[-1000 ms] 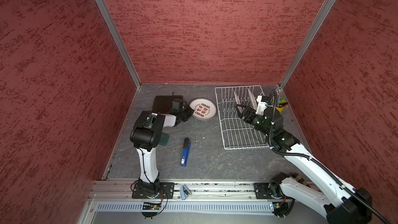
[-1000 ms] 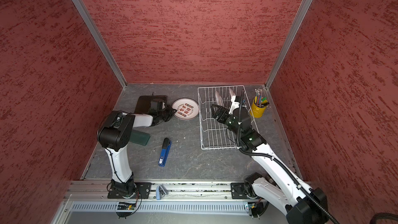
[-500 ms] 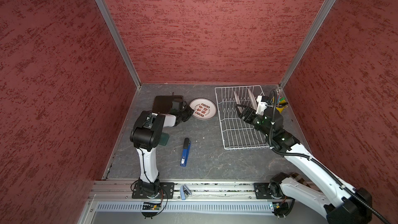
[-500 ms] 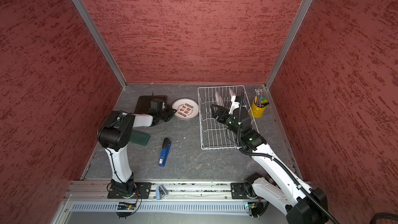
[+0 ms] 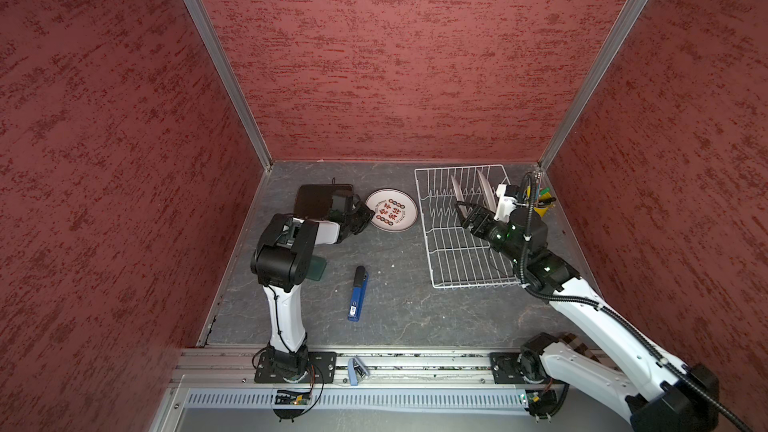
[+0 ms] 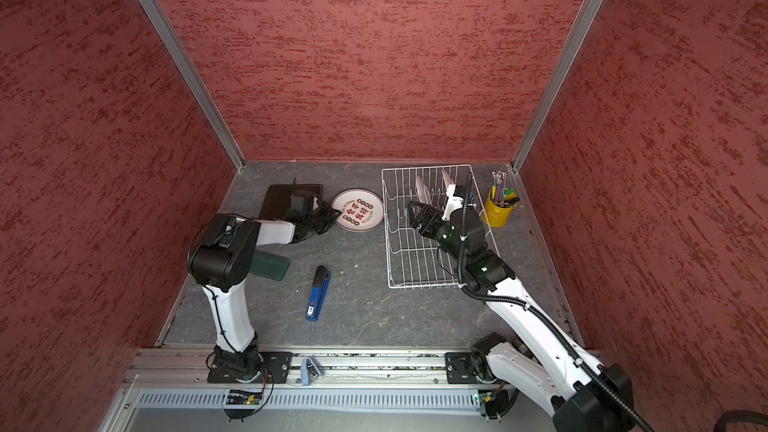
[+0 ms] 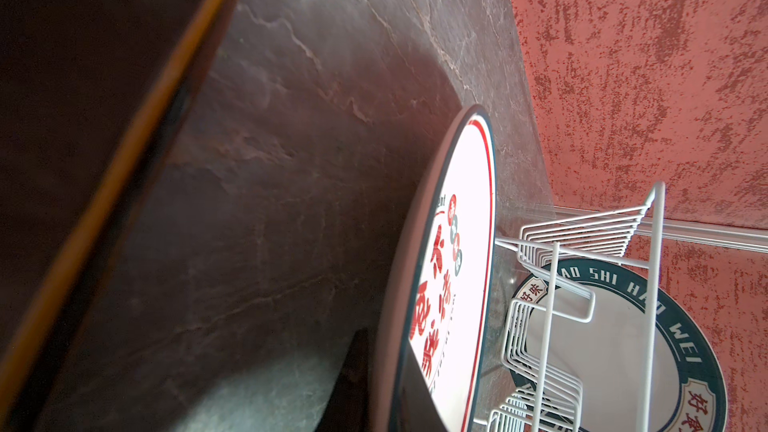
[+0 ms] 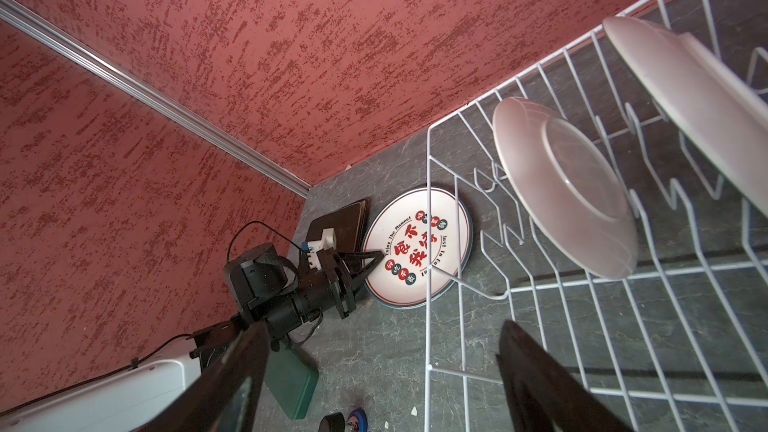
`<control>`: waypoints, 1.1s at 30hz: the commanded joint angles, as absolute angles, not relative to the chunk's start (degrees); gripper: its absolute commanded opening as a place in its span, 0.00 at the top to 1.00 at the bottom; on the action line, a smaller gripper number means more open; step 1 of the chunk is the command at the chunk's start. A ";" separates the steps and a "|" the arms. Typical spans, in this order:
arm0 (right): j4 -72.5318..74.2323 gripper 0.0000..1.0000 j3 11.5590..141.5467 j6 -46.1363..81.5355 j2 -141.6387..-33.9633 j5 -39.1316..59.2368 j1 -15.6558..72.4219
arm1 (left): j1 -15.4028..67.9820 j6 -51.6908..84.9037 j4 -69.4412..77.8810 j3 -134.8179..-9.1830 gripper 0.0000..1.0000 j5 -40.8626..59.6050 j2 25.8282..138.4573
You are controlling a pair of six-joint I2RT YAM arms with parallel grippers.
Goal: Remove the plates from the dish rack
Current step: 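Lower the printed plate flat beside the dark plate with the left gripper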
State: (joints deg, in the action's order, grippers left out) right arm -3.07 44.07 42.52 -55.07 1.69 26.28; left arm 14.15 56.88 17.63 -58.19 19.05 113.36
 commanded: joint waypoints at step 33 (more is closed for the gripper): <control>-3.84 0.13 43.61 41.57 -53.26 0.35 26.02 | 13.71 57.13 19.42 -57.13 0.50 18.81 112.19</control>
State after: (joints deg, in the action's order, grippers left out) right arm -3.36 44.07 42.17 -54.15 1.67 26.28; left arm 14.02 57.25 17.87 -57.80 19.05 113.34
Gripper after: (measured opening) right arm 0.874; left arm 0.489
